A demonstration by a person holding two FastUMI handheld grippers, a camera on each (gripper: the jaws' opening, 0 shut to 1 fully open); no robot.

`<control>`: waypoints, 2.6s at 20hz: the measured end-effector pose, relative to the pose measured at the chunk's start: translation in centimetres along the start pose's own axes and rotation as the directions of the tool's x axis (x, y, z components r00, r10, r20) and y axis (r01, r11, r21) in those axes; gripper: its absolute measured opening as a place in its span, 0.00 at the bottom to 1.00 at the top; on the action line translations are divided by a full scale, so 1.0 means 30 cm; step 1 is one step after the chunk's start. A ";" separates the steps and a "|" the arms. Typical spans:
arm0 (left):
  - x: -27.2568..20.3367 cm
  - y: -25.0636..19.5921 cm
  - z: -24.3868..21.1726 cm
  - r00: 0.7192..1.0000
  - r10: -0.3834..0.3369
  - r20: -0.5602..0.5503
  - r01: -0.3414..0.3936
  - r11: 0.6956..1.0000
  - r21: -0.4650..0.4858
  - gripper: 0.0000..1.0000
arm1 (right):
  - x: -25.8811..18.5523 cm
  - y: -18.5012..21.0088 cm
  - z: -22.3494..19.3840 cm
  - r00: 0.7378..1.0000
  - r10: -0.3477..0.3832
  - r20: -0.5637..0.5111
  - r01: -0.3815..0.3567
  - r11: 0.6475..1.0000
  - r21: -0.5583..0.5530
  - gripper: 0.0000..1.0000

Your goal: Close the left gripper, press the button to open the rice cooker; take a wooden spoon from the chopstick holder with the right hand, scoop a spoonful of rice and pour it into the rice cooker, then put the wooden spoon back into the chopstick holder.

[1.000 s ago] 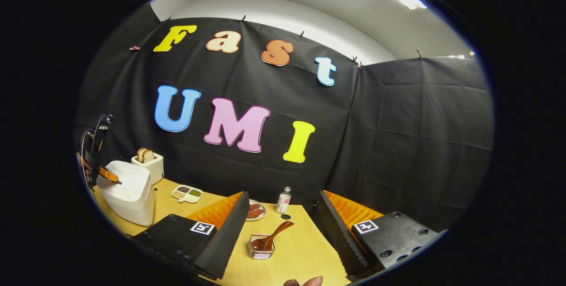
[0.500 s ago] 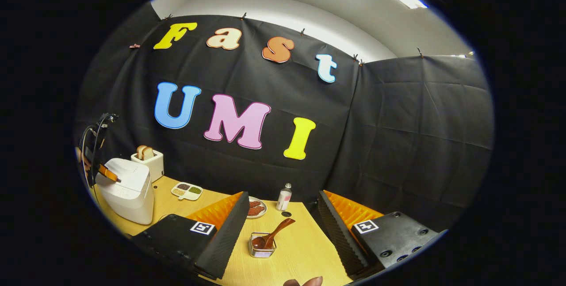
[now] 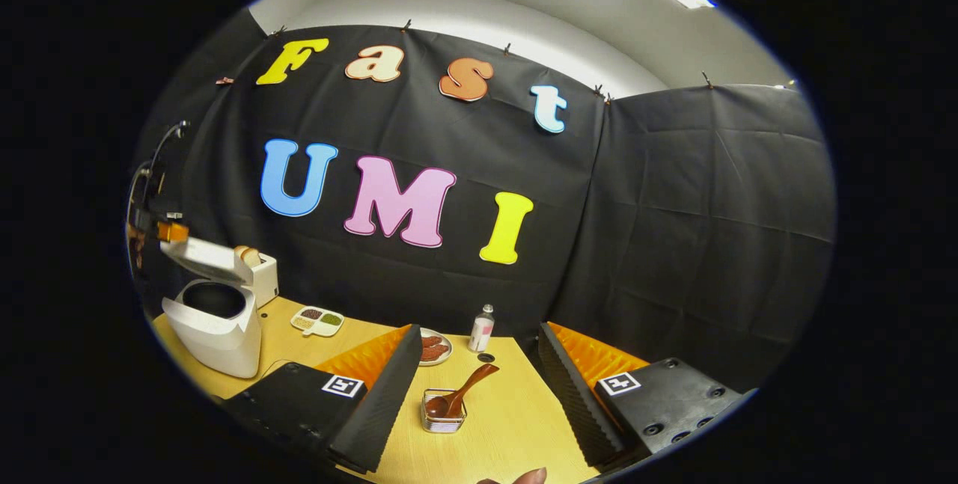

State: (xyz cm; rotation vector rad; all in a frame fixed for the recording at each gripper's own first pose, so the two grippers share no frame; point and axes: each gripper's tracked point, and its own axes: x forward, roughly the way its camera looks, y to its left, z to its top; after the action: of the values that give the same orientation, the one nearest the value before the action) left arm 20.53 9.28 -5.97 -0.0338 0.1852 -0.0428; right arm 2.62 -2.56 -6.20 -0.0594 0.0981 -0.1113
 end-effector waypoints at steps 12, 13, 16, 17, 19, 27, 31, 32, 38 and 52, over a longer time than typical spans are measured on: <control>-0.306 -0.195 0.076 0.986 0.076 0.148 -0.081 0.996 0.030 0.94 | 0.257 -0.036 -0.372 0.962 0.211 -0.173 -0.187 0.971 0.146 0.98; -0.334 -0.226 0.070 0.986 0.077 0.149 -0.083 0.996 0.032 0.95 | 0.291 -0.035 -0.422 0.952 0.237 -0.195 -0.204 0.963 0.175 0.98; -0.404 -0.333 0.039 0.989 0.073 0.129 -0.076 0.997 0.016 0.95 | 0.381 -0.009 -0.555 0.910 0.331 -0.250 -0.256 0.922 0.289 0.96; -0.426 -0.360 0.024 0.990 0.077 0.117 -0.078 0.997 0.009 0.95 | 0.405 -0.001 -0.600 0.896 0.356 -0.267 -0.268 0.910 0.315 0.94; -0.464 -0.408 -0.010 0.992 0.084 0.091 -0.083 0.996 -0.010 0.95 | 0.461 0.015 -0.680 0.874 0.388 -0.292 -0.280 0.894 0.351 0.86; -0.550 -0.471 -0.108 0.988 0.153 -0.001 -0.153 0.988 -0.006 0.95 | 0.609 0.097 -0.882 0.810 0.482 -0.335 -0.321 0.842 0.433 0.79; -0.570 -0.484 -0.148 0.982 0.185 -0.034 -0.187 0.982 -0.036 0.95 | 0.659 0.130 -0.931 0.801 0.494 -0.338 -0.331 0.837 0.436 0.73; -0.571 -0.485 -0.160 0.981 0.191 -0.042 -0.193 0.980 -0.041 0.95 | 0.667 0.141 -0.935 0.799 0.499 -0.335 -0.339 0.834 0.434 0.54; -0.610 -0.468 -0.180 0.973 0.222 -0.056 -0.225 0.973 -0.057 0.95 | 0.663 0.160 -0.903 0.781 0.547 -0.301 -0.329 0.771 0.546 0.23; -0.677 -0.312 -0.198 0.985 0.170 -0.024 -0.171 0.984 -0.046 0.95 | 0.506 0.204 -0.423 0.852 0.514 -0.101 -0.423 0.788 0.446 0.11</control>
State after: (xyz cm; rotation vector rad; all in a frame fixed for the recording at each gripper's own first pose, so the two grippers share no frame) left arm -0.87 0.68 -7.75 -0.0653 0.2081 0.1326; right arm 17.00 1.09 -20.63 0.4033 0.3061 0.3724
